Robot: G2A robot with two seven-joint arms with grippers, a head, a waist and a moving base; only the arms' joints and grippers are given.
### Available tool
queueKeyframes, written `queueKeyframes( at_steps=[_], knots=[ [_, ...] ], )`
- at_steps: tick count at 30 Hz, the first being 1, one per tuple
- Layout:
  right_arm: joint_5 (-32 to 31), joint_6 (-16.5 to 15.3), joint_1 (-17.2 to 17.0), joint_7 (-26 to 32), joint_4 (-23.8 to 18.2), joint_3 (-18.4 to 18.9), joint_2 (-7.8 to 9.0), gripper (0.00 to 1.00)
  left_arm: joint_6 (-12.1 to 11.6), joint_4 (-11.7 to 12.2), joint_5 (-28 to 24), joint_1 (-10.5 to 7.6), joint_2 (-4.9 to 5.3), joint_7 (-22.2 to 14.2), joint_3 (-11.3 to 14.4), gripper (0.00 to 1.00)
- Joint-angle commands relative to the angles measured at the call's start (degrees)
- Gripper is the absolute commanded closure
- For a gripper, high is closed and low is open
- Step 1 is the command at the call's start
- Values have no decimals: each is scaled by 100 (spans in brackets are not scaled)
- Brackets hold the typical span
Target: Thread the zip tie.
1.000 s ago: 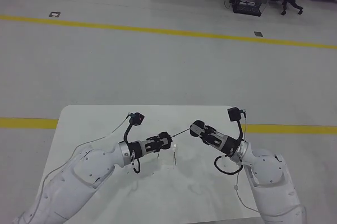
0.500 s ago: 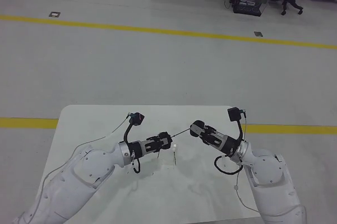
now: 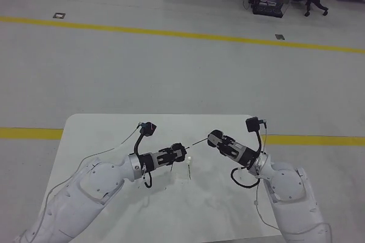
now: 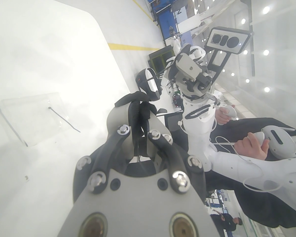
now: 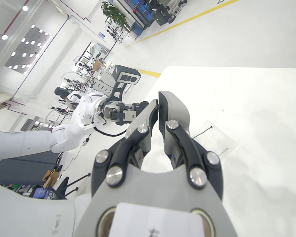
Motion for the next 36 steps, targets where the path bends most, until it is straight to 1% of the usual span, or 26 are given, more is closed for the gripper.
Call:
queueKeyframes(
  at_steps=[1, 8, 14, 24, 36],
  knots=[
    [-102, 0, 1, -28, -29, -33, 5, 100, 0, 0, 0, 0, 0, 0, 0, 100],
    [-102, 0, 1, -28, -29, -33, 5, 100, 0, 0, 0, 0, 0, 0, 0, 100],
    [-165, 0, -83, -202, -121, -81, 6, 100, 0, 0, 0, 0, 0, 0, 0, 100],
    [21, 0, -218, -125, -187, 43, 47, 100, 0, 0, 0, 0, 0, 0, 0, 100],
    [180, 0, -339, -174, -274, 135, 84, 100, 0, 0, 0, 0, 0, 0, 0, 100]
  ],
)
